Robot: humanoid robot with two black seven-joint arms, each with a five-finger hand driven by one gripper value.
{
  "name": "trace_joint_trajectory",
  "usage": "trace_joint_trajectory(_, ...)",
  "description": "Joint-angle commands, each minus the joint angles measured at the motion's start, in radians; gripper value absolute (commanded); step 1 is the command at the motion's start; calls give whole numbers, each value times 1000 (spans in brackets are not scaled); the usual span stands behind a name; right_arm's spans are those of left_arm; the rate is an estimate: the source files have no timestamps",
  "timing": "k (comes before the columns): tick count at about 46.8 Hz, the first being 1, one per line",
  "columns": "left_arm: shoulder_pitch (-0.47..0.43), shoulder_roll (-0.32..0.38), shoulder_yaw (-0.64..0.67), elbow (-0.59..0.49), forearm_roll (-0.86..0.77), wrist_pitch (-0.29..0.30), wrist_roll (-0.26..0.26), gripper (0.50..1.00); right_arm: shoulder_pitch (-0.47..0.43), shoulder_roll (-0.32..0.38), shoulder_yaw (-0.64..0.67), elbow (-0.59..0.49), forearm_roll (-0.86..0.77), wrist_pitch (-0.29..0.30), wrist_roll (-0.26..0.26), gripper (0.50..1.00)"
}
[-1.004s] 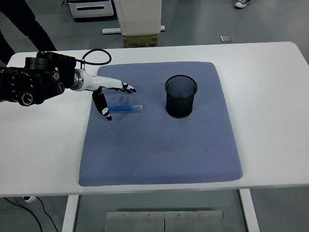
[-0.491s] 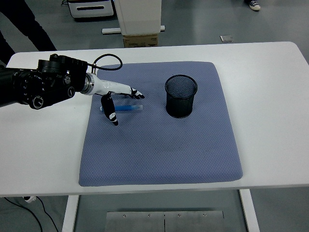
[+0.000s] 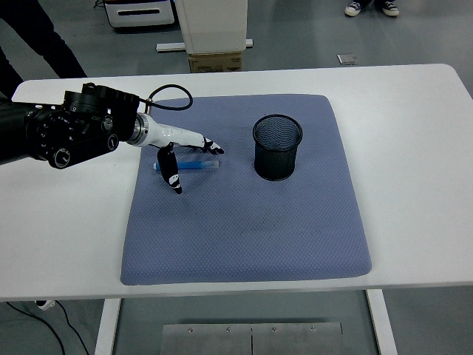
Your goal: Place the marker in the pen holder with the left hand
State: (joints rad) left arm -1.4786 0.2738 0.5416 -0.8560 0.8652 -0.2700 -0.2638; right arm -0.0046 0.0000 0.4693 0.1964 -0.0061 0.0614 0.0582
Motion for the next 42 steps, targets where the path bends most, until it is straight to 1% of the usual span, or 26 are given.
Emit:
trace_joint_trajectory(1, 0, -2, 0, 0, 0, 0, 0, 1000, 0, 0, 0, 0, 0, 0, 0, 1000)
trace_joint_trajectory(10, 0, -11, 0, 0, 14, -2, 0, 1000, 0, 0, 0, 0, 0, 0, 0, 1000)
trace_joint_trajectory(17, 0, -11, 0, 0, 57, -2, 0, 974, 0, 0, 0, 0, 0, 0, 0, 1000)
trace_joint_trajectory(26, -11, -11, 0, 0, 78, -2, 0, 968, 2, 0, 0, 0, 0, 0, 0, 1000)
trace_joint_trajectory(30, -11, -11, 0, 0, 103, -3, 0, 933, 0, 0, -1, 0, 0, 0, 0, 1000)
trace_joint_trajectory(35, -12, -11, 0, 0, 115, -12, 0, 915, 0, 0, -1, 0, 0, 0, 0, 1000)
trace_joint_trajectory(36, -12, -11, 0, 0, 115, -27, 0, 892, 0, 0, -1, 0, 0, 0, 0, 1000)
trace_joint_trajectory(37, -12, -13, 0, 0, 115, -29, 0, 883, 0, 0, 0, 0, 0, 0, 0, 1000)
trace_joint_trajectory(42, -12, -13, 0, 0, 120, -32, 1, 871, 0, 0, 0, 0, 0, 0, 0, 1000)
